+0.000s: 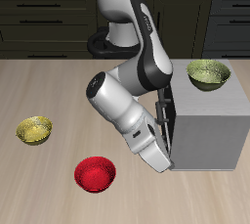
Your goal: Close the bottom drawer of the white cabinet
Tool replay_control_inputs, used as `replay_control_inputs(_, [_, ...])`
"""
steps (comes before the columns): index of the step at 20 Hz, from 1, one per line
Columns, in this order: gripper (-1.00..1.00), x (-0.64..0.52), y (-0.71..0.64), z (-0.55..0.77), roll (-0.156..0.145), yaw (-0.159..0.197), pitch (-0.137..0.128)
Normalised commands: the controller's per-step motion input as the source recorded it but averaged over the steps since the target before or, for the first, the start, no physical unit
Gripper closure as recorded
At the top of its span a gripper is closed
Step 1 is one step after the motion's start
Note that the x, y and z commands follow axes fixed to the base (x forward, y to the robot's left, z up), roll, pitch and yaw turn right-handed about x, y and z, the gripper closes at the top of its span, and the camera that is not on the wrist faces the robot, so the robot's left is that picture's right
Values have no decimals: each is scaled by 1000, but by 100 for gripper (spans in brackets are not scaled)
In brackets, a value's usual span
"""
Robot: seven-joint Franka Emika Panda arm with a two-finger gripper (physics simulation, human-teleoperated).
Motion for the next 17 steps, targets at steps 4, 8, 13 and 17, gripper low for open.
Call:
replay_control_inputs(4, [-100, 261, 85, 68, 34, 14, -37])
replay_control_inputs(8, [-100, 63, 135, -14, 47, 25, -37])
replay_control_inputs(13, [-100, 57, 71, -21, 27, 100, -55])
replay_control_inputs(17, [-100, 109, 71, 47, 37, 41, -56])
